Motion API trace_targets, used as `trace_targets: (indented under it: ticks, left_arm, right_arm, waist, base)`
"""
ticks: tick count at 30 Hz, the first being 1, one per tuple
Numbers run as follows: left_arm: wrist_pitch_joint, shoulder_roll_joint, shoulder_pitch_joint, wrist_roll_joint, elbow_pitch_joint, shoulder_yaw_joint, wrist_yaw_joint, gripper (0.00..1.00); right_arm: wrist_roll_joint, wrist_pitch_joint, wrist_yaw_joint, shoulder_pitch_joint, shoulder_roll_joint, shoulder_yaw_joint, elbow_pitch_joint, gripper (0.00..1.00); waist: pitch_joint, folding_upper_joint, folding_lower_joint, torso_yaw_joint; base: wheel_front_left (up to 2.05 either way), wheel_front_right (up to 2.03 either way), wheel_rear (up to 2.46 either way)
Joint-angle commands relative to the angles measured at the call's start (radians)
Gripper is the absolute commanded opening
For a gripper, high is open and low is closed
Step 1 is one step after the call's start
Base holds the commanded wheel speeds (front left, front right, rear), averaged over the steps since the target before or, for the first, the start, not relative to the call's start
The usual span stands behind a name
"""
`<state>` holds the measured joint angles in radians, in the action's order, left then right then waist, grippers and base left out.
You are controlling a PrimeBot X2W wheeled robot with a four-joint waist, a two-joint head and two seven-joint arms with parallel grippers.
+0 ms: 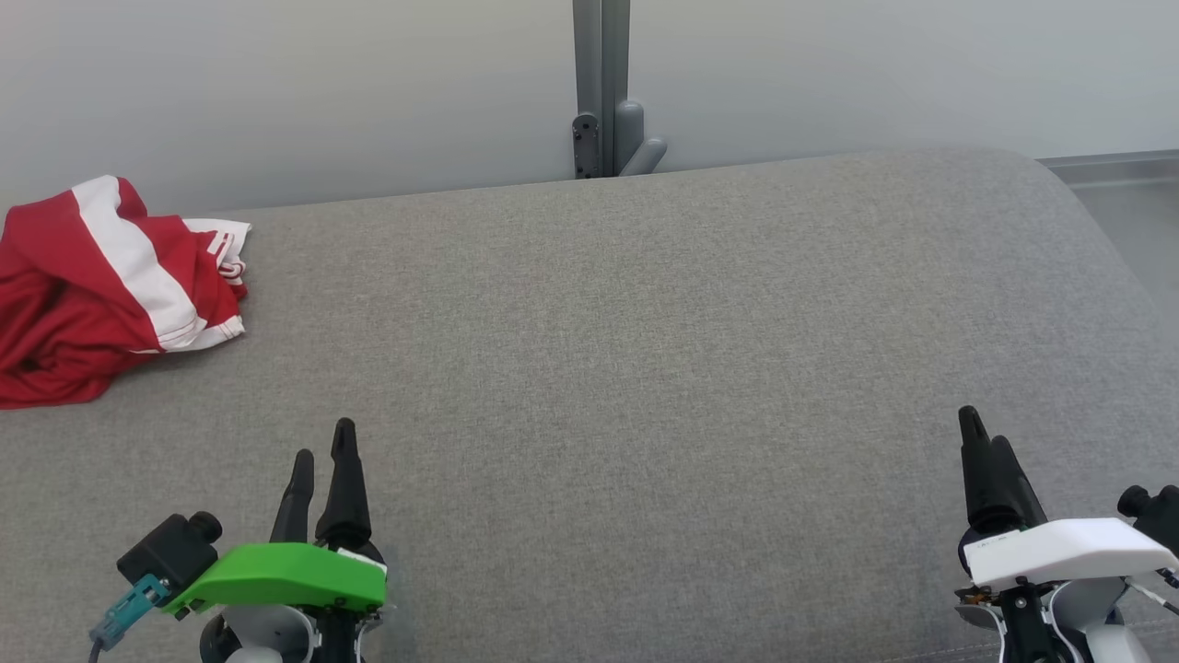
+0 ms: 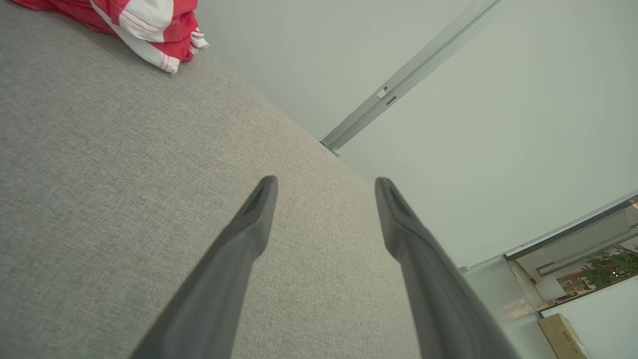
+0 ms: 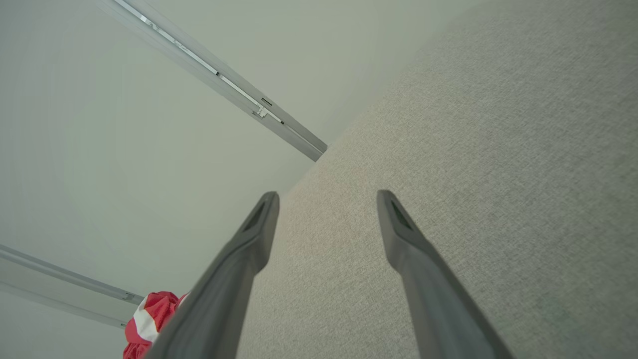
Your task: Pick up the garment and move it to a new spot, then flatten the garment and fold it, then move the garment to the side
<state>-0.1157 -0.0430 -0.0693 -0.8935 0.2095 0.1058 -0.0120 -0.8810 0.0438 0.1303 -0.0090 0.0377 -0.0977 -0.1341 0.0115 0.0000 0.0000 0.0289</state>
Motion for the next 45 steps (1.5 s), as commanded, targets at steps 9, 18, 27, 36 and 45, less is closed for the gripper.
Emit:
trace_targets:
  ticks: [9,18,27,36,45]
  left_arm:
    - [-0.026,-0.006,0.021,0.162,-0.027,-0.001,0.019,1.00]
    - [-0.045,-0.007,0.044,0.270,-0.033,-0.012,0.028,1.00]
    - [-0.064,-0.007,0.065,0.365,-0.034,-0.007,0.040,1.00]
    - [-0.083,-0.008,0.085,0.465,-0.035,-0.004,0.049,1.00]
    - [-0.100,-0.009,0.099,0.551,-0.027,0.002,0.048,1.00]
  right_arm:
    - [0.142,0.039,0.000,0.016,0.010,0.026,0.029,1.00]
    - [0.253,0.066,0.000,0.029,0.011,0.046,0.034,1.00]
    - [0.356,0.095,0.000,0.041,0.012,0.072,0.041,1.00]
    - [0.455,0.124,0.000,0.054,0.012,0.093,0.040,1.00]
    - [0.538,0.149,0.000,0.063,0.013,0.110,0.044,1.00]
  waist:
    - [0.002,0.0000,0.0000,0.006]
    - [0.005,0.0000,0.0000,0.008]
    - [0.010,0.0000,0.0000,0.015]
    - [0.014,0.0000,0.0000,0.025]
    - [0.016,0.0000,0.0000,0.034]
  base:
    - [0.00,0.00,0.00]
    - [0.00,0.00,0.00]
    - [0.00,0.00,0.00]
    - [0.00,0.00,0.00]
    - [0.00,0.00,0.00]
